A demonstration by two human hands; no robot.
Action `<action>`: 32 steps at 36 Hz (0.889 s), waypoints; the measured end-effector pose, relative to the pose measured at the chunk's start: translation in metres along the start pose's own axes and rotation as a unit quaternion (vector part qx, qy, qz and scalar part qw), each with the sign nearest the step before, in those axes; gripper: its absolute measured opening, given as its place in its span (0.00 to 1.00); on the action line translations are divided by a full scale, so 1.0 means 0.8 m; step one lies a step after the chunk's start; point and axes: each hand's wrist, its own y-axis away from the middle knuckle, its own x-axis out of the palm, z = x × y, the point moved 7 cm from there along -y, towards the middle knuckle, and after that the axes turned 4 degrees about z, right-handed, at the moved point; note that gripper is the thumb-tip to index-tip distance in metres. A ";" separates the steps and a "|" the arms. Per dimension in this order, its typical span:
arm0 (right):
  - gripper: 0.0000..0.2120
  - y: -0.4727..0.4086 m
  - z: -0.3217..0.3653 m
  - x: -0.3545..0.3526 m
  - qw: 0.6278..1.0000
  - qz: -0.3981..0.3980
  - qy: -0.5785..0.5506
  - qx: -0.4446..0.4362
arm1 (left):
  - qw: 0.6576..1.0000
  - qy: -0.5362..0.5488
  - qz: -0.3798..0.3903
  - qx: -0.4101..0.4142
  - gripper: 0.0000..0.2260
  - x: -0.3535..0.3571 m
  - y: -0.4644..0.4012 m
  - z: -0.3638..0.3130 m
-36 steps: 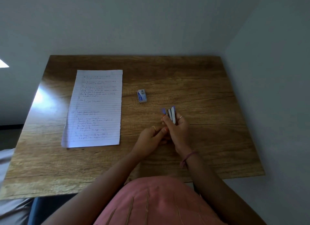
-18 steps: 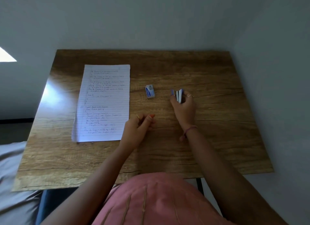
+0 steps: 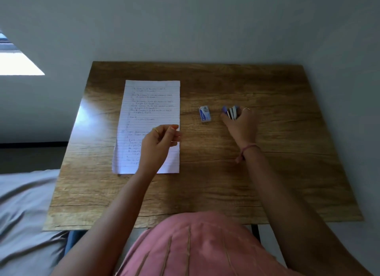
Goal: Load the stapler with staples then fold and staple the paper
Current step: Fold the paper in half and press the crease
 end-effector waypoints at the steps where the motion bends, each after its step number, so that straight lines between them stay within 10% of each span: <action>1: 0.24 0.006 0.008 -0.006 1.000 -0.022 0.016 -0.013 | 1.000 0.001 -0.010 0.004 0.08 -0.009 -0.002 -0.001; 8: 0.15 0.048 0.095 0.009 0.978 -0.004 -0.056 -0.201 | 0.996 -0.046 -0.074 0.031 0.09 -0.087 -0.028 -0.006; 17: 0.18 0.022 0.172 0.079 0.957 0.163 0.001 -0.238 | 0.892 -0.447 0.050 0.049 0.20 -0.181 -0.071 0.029; 32: 0.33 -0.050 0.217 0.162 0.893 0.300 0.214 -0.256 | 0.844 -0.511 0.125 0.102 0.29 -0.195 -0.064 0.054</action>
